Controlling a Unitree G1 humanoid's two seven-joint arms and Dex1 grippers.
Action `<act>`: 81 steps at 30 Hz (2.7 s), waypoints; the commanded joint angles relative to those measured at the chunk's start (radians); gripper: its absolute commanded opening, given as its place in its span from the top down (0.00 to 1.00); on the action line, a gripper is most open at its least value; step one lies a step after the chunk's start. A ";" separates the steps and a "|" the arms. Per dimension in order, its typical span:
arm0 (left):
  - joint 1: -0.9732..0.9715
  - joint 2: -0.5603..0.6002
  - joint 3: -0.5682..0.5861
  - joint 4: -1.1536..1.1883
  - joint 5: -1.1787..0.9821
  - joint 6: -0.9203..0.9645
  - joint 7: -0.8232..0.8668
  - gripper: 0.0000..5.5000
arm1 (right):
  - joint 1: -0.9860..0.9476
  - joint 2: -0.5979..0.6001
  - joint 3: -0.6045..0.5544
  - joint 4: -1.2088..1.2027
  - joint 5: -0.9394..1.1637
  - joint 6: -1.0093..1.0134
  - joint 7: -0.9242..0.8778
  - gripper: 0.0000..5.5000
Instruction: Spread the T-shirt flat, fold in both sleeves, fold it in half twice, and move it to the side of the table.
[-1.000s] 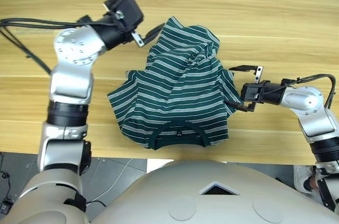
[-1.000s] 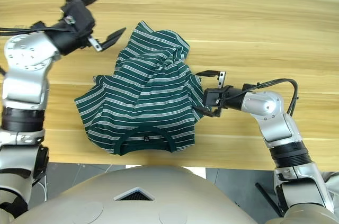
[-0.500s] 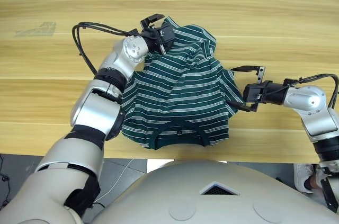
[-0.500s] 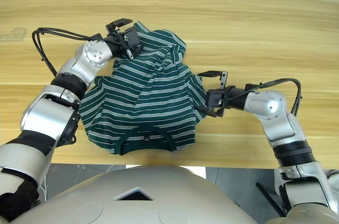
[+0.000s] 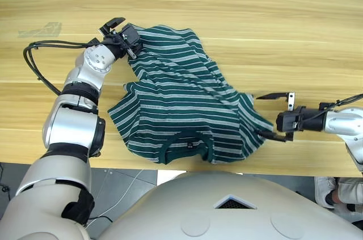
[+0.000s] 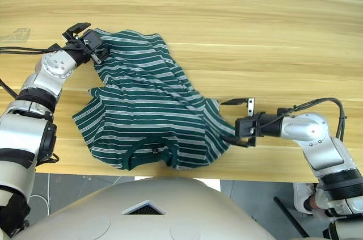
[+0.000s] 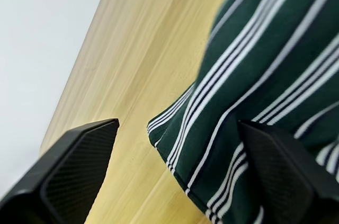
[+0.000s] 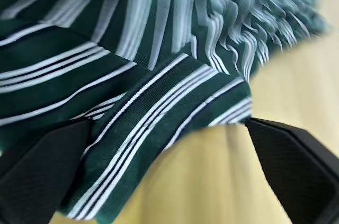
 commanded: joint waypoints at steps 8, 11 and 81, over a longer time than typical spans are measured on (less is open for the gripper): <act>0.050 -0.061 0.050 -0.009 -0.048 0.021 -0.051 0.24 | -0.080 0.171 -0.007 0.032 0.001 -0.055 -0.101 0.02; 0.054 -0.065 0.054 -0.025 -0.049 0.014 -0.056 0.24 | -0.085 0.179 -0.034 -0.006 0.098 -0.015 -0.077 0.02; 0.412 0.046 0.258 -0.975 -0.137 0.171 -0.091 0.24 | -1.032 0.487 0.168 1.430 -0.646 -0.125 -1.021 0.02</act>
